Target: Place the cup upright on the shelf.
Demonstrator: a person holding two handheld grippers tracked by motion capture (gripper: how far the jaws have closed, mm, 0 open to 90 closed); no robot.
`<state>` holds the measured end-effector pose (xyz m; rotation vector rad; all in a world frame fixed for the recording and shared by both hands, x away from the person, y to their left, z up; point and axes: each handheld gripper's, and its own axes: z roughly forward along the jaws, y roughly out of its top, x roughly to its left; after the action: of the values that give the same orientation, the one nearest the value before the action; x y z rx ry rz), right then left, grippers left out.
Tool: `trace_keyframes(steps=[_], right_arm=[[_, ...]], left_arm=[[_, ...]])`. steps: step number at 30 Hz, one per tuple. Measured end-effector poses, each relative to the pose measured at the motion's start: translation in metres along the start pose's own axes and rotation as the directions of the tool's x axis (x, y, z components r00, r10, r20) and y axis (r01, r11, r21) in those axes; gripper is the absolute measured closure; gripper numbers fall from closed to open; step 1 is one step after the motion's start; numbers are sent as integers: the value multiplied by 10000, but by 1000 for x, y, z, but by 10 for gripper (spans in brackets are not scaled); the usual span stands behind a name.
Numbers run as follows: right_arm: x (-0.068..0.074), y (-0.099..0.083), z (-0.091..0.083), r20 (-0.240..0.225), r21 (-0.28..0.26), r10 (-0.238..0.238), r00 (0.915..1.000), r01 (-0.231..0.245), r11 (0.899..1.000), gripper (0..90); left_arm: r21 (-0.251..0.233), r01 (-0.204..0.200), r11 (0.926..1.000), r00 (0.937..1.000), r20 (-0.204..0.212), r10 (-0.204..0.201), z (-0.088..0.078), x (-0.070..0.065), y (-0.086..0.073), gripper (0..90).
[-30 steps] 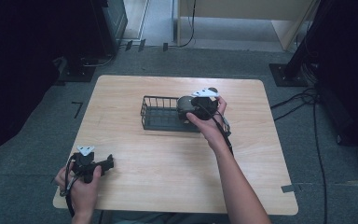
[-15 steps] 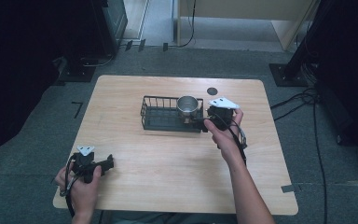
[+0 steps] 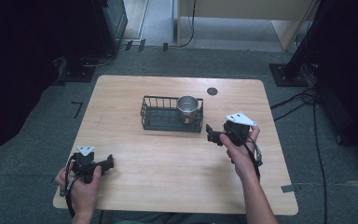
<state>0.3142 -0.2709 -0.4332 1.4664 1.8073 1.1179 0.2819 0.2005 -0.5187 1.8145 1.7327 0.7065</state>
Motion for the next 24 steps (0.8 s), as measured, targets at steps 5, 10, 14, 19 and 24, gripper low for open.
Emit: trace_keyframes(steps=[5, 10, 14, 19, 24], right_arm=[[-11, -15, -6, 171, 166, 124, 9998, -127, 9998, 0], [-27, -30, -13, 620, 291, 304, 9976, -323, 9991, 0], [-38, -42, -19, 861, 385, 437, 9953, -472, 9981, 0], [-50, -56, -23, 1123, 612, 546, 9922, -617, 9962, 0], [-65, -73, -29, 1384, 822, 755, 9875, -874, 9928, 0]], left_arm=[[-2, 4, 10000, 10000, -1, -4, 0, 0, 0, 0], [-1, 3, 10000, 10000, -1, -3, 0, 0, 0, 0], [-2, 0, 10000, 10000, -1, 0, 0, 0, 0, 0], [-1, 5, 10000, 10000, -2, -5, 0, 0, 0, 0], [-3, 8, 10000, 10000, 0, -8, 0, 0, 0, 0]])
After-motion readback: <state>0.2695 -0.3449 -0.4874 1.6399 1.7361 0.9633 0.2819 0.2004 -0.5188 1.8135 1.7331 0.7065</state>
